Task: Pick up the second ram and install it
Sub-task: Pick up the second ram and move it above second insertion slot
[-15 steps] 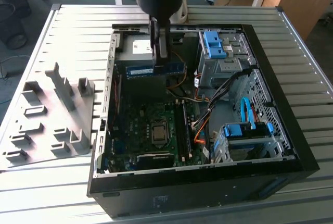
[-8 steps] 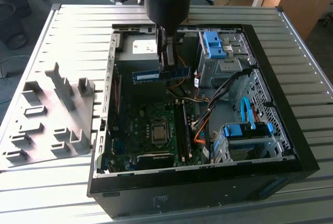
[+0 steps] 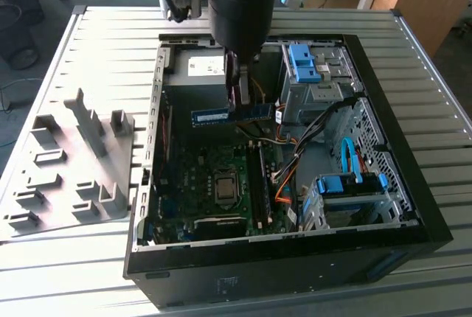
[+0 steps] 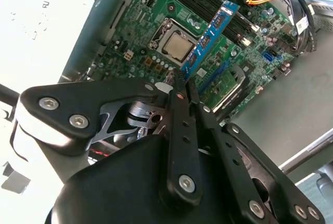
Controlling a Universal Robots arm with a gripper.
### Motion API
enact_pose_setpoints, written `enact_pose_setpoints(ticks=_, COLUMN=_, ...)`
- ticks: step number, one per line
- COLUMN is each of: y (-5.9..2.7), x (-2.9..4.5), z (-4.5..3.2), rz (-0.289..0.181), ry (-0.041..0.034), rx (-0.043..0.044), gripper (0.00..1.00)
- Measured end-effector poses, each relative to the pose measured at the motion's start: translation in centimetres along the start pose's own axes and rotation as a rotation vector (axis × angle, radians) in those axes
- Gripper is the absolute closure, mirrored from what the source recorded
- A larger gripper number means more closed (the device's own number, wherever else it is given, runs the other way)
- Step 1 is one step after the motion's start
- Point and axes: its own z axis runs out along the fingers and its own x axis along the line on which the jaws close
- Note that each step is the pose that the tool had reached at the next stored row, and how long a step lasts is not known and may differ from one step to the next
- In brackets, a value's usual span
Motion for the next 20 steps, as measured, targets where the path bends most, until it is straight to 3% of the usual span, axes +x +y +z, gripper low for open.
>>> enact_pose_setpoints(ticks=20, y=-1.24, x=0.20, z=2.15, rz=0.000, ry=0.0000, rx=0.0000, gripper=0.86)
